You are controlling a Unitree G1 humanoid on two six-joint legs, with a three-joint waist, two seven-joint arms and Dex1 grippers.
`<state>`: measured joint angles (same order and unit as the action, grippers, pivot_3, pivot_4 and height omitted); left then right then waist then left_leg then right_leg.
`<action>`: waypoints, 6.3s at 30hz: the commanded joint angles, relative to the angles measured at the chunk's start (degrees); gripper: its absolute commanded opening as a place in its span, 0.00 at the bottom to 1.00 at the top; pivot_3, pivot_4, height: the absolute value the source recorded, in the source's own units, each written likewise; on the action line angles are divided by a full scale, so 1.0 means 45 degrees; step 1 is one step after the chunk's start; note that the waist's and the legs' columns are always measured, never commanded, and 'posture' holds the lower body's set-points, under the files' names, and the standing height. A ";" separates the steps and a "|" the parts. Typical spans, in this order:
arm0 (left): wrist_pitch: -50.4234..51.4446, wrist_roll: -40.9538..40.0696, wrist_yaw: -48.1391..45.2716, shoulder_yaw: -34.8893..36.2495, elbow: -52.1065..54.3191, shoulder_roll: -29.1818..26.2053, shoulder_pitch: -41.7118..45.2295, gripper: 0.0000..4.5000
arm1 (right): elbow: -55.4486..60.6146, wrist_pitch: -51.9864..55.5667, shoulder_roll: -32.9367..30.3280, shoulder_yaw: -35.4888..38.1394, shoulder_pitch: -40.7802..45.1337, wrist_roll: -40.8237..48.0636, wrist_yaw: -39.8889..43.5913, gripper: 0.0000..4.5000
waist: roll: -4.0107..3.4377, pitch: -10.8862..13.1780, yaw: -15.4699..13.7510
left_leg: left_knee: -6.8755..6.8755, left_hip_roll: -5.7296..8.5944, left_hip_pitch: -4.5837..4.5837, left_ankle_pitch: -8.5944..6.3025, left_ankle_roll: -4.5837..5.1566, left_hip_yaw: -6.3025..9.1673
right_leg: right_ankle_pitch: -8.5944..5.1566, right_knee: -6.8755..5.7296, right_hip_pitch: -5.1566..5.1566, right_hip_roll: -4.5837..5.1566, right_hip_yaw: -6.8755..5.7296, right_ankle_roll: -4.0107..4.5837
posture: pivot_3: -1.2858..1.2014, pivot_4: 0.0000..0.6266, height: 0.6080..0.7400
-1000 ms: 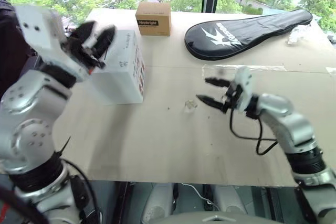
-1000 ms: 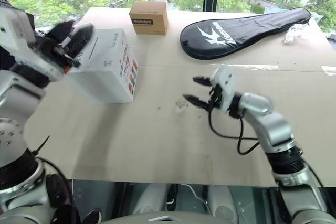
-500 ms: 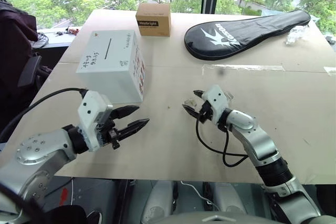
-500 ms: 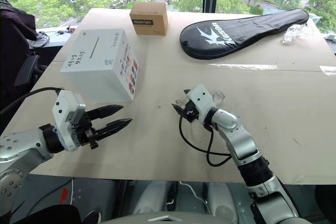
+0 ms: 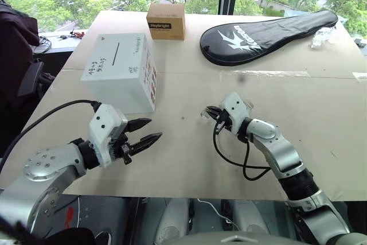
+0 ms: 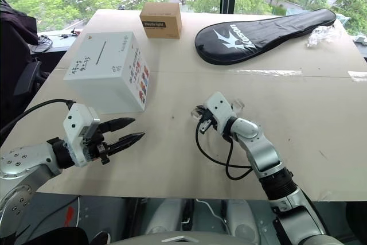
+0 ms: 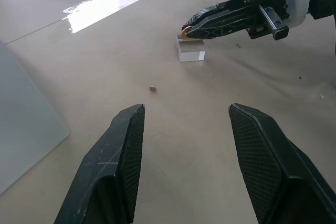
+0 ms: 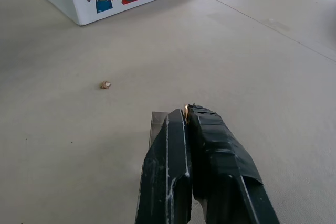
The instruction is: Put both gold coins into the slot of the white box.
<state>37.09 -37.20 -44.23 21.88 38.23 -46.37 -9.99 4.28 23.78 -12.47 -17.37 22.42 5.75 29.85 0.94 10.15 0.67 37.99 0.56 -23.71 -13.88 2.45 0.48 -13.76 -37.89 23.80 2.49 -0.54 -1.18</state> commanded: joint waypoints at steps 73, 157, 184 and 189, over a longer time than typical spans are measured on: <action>-0.1451 -1.2011 0.4917 -0.2319 -0.1082 0.7871 0.3581 0.02 | 0.2803 0.7618 0.3428 0.3911 0.3428 1.5517 -0.4122 0.00 | 0.0012 -0.0009 0.0026 | 0.0046 -0.0003 -0.0009 -0.0001 0.0016 0.0026 | 0.0025 -0.0011 -0.0025 -0.0078 -0.0001 -0.0043 | 0.52 0.24 1.00; -0.2556 -0.8788 0.8303 -0.0454 -0.1246 0.4891 0.6470 0.00 | 0.3277 0.4299 -0.0307 0.3161 0.3247 1.1500 0.0207 0.81 | 0.0016 0.0015 -0.0020 | 0.0036 -0.0014 -0.0032 -0.0004 0.0020 0.0021 | 0.0021 0.0039 -0.0022 -0.0084 -0.0003 -0.0049 | 0.52 0.24 1.00; 0.3994 -0.1680 1.3530 -0.0543 -0.2733 0.2594 0.8695 0.00 | 0.0545 0.0123 -0.1710 0.2891 0.5453 0.6276 0.4425 0.81 | 0.0029 0.0030 -0.0128 | -0.0141 -0.0008 -0.0031 0.0034 -0.0062 0.0003 | 0.0024 0.0107 0.0036 -0.0018 -0.0011 -0.0053 | 0.52 0.24 1.00; 0.4873 -0.1215 1.3737 -0.0325 -0.2709 0.2634 0.8747 0.00 | 0.0646 0.0352 -0.1802 0.2979 0.5355 0.6321 0.4510 0.81 | 0.0028 0.0028 -0.0093 | -0.0140 0.0001 -0.0024 0.0034 -0.0062 0.0001 | 0.0024 0.0094 0.0034 -0.0009 -0.0010 -0.0053 | 0.52 0.24 1.00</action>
<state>56.73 -43.90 16.63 19.83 26.00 -34.37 29.59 4.57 25.13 -20.16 -5.76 46.43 33.28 49.65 1.07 10.28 0.25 37.36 0.57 -23.79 -13.73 2.18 0.48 -13.65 -37.49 23.95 2.45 -0.58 -1.41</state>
